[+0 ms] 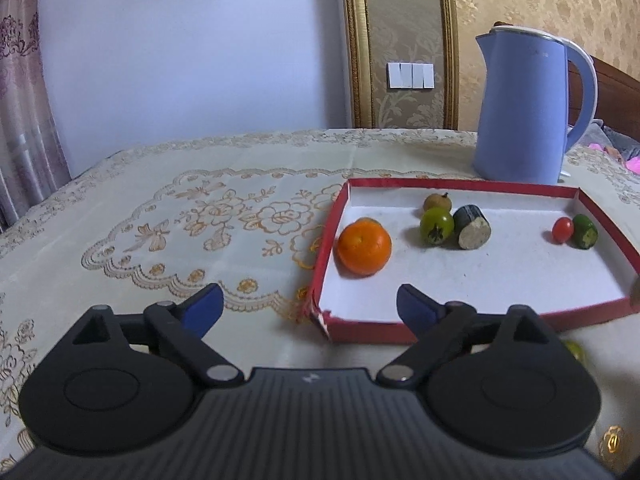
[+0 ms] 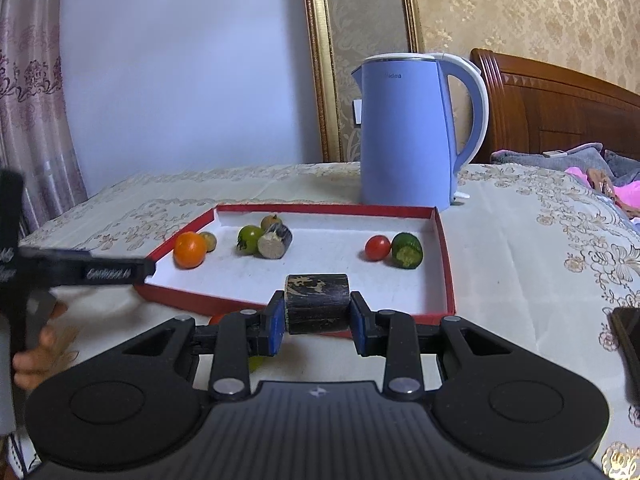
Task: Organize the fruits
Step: 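Carry the dark chunk into the tray and open the right gripper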
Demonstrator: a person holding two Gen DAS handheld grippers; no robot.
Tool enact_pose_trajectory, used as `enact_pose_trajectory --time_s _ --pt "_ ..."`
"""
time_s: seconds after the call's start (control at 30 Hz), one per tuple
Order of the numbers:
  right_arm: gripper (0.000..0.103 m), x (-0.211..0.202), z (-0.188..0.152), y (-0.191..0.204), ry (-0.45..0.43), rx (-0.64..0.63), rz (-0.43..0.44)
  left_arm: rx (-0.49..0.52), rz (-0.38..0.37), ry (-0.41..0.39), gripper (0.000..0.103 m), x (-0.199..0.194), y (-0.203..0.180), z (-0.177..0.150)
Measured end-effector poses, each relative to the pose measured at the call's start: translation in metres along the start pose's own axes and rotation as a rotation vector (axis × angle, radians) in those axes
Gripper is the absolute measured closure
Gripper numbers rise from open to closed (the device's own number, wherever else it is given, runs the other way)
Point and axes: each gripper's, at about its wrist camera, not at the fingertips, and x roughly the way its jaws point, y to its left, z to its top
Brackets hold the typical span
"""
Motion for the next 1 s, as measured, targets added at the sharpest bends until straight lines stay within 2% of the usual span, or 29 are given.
enact_pose_trajectory --time_s 0.1,0.3,0.7,1.0 --pt "0.071 0.009 0.006 -0.001 0.011 -0.002 -0.002 -0.006 -0.006 0.003 0.003 -0.001 0.001 -0.005" --pt "0.071 0.027 0.020 -0.001 0.012 -0.022 -0.028 -0.032 -0.026 0.029 0.000 0.001 0.005 -0.011" --pt "0.071 0.065 0.038 -0.002 0.037 -0.018 -0.075 -0.056 -0.039 0.041 0.000 0.004 0.011 -0.022" --pt "0.071 0.113 0.061 -0.005 0.072 -0.019 -0.149 -0.028 -0.046 0.029 0.000 0.003 0.005 -0.027"
